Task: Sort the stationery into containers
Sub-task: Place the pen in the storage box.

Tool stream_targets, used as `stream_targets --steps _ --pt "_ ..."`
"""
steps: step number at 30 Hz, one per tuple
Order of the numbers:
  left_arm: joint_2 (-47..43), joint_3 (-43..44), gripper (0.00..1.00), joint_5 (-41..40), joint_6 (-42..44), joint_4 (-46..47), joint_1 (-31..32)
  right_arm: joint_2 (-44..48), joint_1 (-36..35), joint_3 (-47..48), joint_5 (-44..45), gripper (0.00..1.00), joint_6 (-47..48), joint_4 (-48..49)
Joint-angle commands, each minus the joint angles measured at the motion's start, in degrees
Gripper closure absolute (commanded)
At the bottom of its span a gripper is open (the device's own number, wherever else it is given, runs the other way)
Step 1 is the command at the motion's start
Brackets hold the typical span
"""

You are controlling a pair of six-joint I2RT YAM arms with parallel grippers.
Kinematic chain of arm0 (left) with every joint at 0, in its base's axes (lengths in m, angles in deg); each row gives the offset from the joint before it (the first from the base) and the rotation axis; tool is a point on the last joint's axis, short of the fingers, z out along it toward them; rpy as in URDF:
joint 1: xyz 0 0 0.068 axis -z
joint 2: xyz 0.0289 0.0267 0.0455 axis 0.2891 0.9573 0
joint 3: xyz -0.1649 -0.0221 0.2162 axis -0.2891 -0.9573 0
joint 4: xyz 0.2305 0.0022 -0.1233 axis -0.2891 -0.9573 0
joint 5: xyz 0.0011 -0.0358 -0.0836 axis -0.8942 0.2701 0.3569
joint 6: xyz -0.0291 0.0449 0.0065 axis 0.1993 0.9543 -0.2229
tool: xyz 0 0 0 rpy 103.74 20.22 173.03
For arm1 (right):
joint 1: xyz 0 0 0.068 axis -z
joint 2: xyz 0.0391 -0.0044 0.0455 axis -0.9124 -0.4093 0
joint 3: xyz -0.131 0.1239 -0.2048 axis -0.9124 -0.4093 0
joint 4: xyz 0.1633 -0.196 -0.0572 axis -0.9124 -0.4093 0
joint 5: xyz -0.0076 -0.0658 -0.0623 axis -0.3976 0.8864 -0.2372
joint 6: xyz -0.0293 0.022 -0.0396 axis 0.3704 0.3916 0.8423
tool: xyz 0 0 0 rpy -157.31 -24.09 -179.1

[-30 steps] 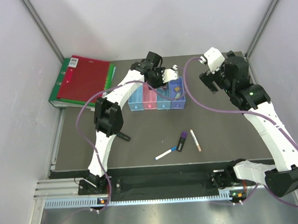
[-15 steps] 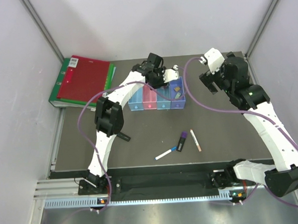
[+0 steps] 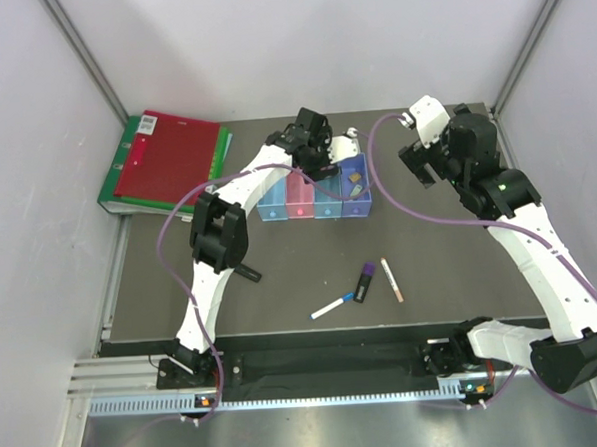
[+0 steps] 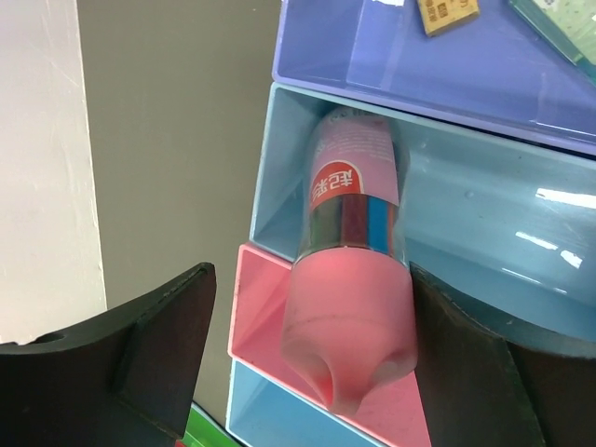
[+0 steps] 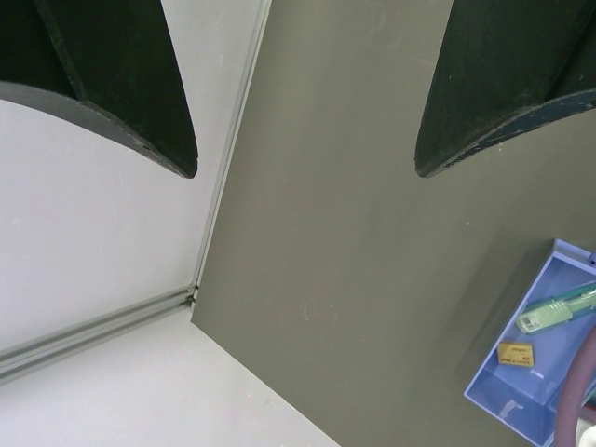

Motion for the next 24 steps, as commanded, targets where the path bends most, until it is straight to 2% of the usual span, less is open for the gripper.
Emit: stream_targets --steps 1,9,24 --pt "-3.6 -0.6 0.16 -1.3 -0.7 4.5 0.2 1.0 0.8 -0.5 -0.7 0.00 -1.1 2.0" --pt "-5.7 -3.5 0.16 -6.0 -0.4 11.1 0.5 1.2 0.9 -0.5 -1.0 0.00 -1.4 1.9" --pt "-8.0 -6.0 0.16 -6.3 -0.9 17.0 1.2 1.0 0.9 0.2 -1.2 0.00 -1.8 2.0"
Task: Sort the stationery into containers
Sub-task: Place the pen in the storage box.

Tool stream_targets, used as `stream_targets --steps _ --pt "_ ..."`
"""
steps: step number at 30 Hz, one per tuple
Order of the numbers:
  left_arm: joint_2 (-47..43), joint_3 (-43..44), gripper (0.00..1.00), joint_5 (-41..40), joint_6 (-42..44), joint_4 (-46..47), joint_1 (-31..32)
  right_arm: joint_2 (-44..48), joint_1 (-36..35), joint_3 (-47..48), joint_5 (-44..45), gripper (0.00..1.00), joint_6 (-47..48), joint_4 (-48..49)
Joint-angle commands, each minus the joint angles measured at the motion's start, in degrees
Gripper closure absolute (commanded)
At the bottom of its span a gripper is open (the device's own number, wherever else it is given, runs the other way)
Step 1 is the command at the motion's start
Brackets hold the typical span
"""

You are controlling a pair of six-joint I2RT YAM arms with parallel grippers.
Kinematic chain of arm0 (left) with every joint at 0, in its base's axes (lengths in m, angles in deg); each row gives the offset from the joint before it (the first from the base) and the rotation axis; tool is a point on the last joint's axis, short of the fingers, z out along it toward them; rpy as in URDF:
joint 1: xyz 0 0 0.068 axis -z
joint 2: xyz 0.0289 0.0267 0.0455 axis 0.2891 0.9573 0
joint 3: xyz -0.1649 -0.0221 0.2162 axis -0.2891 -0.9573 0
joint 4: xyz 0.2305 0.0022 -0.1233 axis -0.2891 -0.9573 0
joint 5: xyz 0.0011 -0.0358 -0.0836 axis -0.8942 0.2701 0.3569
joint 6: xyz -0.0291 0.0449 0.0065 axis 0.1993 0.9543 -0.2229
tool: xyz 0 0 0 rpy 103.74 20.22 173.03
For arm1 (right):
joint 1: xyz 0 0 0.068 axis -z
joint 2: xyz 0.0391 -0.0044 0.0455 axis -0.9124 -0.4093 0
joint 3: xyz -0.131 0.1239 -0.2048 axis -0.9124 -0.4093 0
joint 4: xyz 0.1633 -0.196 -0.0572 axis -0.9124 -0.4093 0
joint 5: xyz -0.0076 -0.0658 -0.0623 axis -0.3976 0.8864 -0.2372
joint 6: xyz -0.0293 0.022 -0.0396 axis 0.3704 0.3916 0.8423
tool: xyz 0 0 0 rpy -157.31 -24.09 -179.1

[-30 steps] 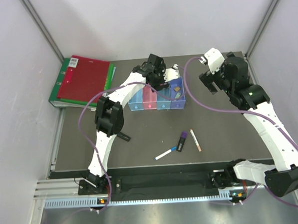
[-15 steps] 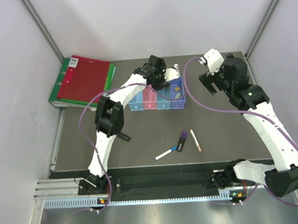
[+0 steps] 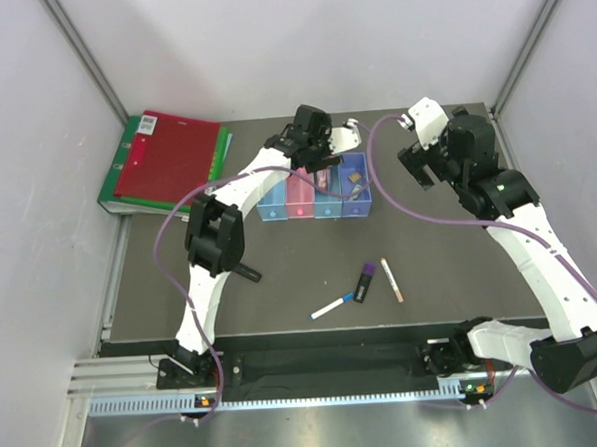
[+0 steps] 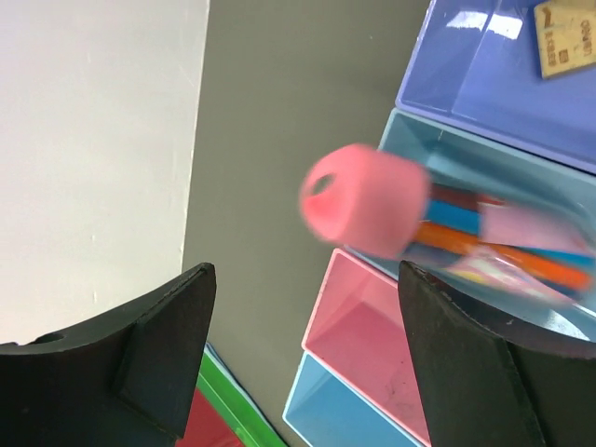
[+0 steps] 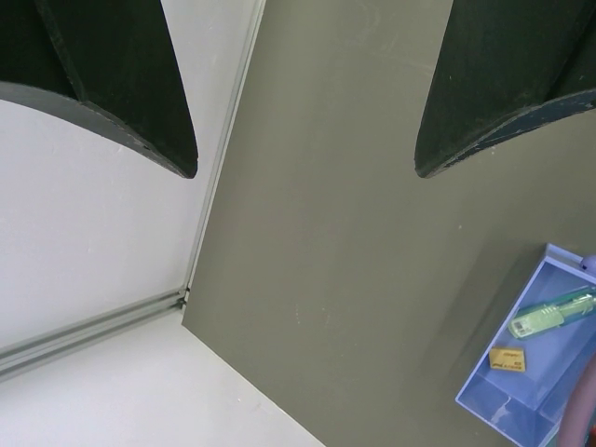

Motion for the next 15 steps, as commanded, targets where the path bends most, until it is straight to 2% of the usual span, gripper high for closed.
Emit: stream_targets --steps 1,9,15 --pt "-5.1 -1.1 0.17 -0.1 -0.8 4.8 0.4 0.9 0.9 1.1 -0.4 0.00 -1.2 2.0" --pt "-7.0 -2.8 0.17 0.0 -1.4 5.1 0.5 0.5 1.0 1.8 -0.4 0.00 -1.1 2.2" --pt "-13.1 -4.9 0.17 1.3 -7.6 2.6 0.1 0.7 1.0 2.3 -0.5 0.00 -0.6 1.8"
